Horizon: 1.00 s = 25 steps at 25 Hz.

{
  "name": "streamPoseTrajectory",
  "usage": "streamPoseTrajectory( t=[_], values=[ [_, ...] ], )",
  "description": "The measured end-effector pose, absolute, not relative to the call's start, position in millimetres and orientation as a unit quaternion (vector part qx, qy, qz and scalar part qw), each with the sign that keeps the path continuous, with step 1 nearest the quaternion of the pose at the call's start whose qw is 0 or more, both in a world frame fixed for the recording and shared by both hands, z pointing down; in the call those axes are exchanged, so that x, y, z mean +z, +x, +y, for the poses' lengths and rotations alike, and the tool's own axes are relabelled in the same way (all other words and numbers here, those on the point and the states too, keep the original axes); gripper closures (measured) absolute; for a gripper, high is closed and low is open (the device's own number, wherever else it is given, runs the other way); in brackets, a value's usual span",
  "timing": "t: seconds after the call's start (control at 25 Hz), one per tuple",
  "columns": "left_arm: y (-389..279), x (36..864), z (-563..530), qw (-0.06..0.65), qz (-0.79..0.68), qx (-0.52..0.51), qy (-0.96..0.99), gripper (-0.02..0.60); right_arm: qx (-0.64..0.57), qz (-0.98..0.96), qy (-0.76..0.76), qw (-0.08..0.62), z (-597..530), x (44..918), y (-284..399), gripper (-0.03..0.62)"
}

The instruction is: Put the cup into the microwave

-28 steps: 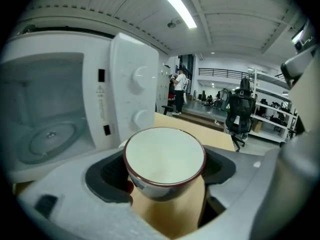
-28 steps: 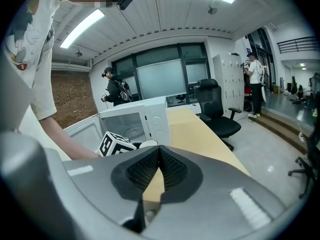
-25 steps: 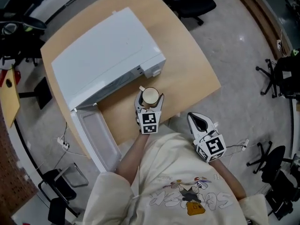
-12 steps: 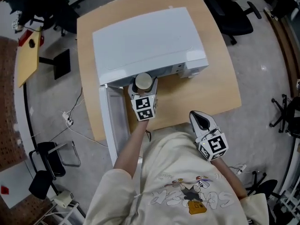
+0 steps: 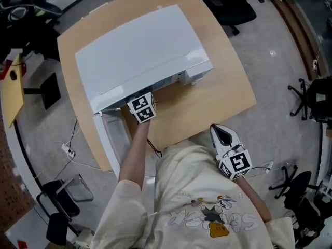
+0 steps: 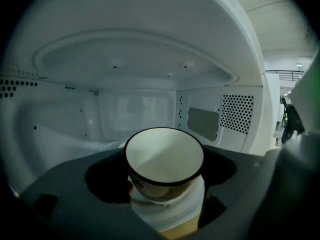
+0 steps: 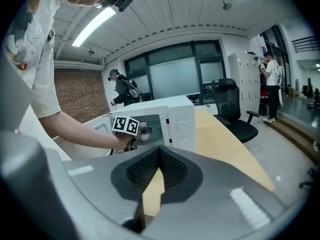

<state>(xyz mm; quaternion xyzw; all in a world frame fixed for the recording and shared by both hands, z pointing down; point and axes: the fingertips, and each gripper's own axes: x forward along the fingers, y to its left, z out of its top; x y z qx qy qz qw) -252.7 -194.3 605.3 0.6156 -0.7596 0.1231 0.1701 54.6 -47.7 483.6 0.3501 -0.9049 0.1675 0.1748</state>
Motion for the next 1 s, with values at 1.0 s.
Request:
streamPoseTrajectory(
  t=[1.0],
  values=[
    [-227,572,-122,0.176,-0.75,0.12,0.626,0.249,0.155,-0.92,0.314,0.177,-38,478,53,0.588]
  ],
)
